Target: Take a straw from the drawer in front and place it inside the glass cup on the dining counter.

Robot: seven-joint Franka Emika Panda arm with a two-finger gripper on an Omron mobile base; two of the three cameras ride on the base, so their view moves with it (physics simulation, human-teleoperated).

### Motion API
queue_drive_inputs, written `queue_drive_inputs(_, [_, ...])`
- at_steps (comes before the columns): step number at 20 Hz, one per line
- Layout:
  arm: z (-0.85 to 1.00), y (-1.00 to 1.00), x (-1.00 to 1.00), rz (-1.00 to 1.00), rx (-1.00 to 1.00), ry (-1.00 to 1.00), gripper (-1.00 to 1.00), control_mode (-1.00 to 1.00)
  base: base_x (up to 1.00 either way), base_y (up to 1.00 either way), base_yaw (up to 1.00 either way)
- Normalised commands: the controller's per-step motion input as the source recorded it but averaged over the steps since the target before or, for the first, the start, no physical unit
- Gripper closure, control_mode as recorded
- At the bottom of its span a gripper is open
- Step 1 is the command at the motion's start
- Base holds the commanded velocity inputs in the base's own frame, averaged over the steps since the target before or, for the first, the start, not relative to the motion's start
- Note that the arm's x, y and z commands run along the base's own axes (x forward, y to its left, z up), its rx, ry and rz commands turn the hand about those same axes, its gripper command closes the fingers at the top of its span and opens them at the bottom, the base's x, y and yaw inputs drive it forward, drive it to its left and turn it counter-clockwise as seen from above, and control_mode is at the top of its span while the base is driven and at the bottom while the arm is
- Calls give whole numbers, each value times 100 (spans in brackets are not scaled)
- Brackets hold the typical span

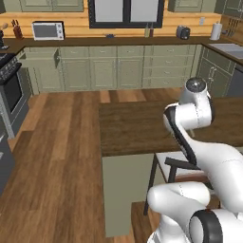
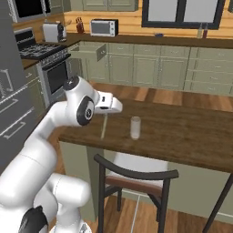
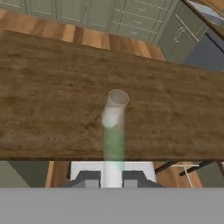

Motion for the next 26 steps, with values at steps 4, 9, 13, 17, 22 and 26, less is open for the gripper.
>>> queue_drive_inputs(4, [57,-78,1,25,37,-9,100,-100,0,0,0])
queue_drive_inputs(9, [45,-75,18,31,37,-12,100,-100,0,0,0])
queue_drive_inputs(13, [39,-50,36,33,31,-17,100,-100,0,0,0])
queue_drive_inputs(17, [22,-11,34,35,23,-19,100,-100,0,0,0])
queue_drive_inputs(22, [8,0,33,35,14,-19,100,-100,0,0,0])
queue_drive_inputs(26, [0,15,30,34,7,-16,100,-100,0,0,0])
